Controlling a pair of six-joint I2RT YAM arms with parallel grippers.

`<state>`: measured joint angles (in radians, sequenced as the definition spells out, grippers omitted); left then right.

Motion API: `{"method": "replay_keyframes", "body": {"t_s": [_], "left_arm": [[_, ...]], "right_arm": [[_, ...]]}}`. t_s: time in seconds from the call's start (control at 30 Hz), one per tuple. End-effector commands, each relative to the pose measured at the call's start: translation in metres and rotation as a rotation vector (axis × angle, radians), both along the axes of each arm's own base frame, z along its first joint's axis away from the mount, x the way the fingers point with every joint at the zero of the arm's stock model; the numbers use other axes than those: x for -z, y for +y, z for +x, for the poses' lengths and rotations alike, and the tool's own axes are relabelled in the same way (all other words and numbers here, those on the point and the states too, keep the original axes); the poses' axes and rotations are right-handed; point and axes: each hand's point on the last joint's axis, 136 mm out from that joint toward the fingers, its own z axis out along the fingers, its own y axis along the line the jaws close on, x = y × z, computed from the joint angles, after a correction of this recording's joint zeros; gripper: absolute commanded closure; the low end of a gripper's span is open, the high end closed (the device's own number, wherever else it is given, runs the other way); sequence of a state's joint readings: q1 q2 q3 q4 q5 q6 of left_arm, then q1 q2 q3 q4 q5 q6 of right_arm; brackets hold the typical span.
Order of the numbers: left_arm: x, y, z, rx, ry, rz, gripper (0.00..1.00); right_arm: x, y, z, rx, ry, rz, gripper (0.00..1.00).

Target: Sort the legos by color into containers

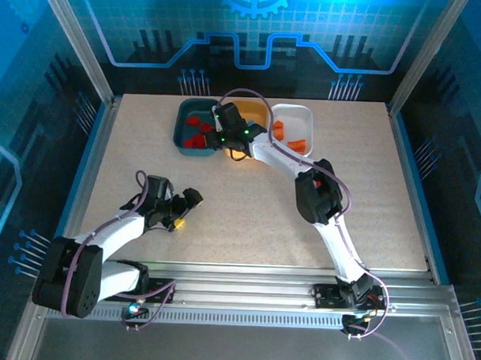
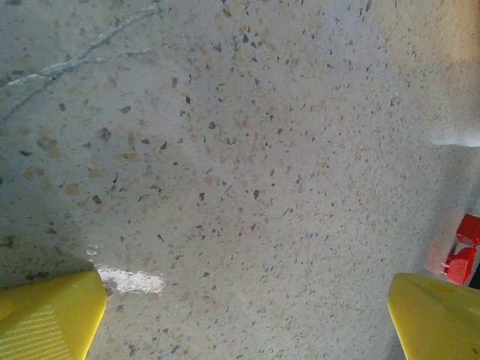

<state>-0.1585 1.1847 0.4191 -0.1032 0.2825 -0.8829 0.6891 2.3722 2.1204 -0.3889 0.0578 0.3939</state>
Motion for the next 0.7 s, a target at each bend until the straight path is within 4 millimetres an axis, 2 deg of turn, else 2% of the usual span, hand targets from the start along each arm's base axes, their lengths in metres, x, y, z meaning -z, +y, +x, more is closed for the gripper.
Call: {"method": "replay_keyframes", "body": {"t_s": [0.0, 0.1, 0.3, 0.33, 0.4, 0.53, 0.67], "left_arm": [[0.009, 0.018, -0.011, -0.035, 0.019, 0.07, 0.01], [0.0, 0.02, -0.009, -0.049, -0.04, 0.065, 0.01], [-0.018, 0.014, -0.004, -0.022, -0.115, 0.04, 0.01], [-0.02, 0.013, -0.004, -0.018, -0.12, 0.036, 0.01], [-0.022, 0.011, -0.003, -0.013, -0.129, 0.022, 0.01], [-0.026, 0.006, -0.002, -0.004, -0.142, -0.007, 0.01], [-0.031, 0.001, -0.002, 0.011, -0.162, -0.044, 0.01]], "right_arm": [[0.015, 0.018, -0.003, -0.088, 0.008, -0.017, 0.74], [0.018, 0.024, 0.008, -0.093, -0.006, -0.015, 0.74], [0.009, 0.035, 0.022, -0.109, -0.042, 0.015, 0.71], [0.008, 0.036, 0.024, -0.109, -0.047, 0.015, 0.66], [0.004, 0.035, 0.027, -0.095, -0.055, 0.011, 0.36], [-0.012, 0.031, 0.027, -0.087, -0.079, 0.0, 0.29], [-0.045, 0.018, 0.016, -0.069, -0.129, -0.001, 0.28]]}}
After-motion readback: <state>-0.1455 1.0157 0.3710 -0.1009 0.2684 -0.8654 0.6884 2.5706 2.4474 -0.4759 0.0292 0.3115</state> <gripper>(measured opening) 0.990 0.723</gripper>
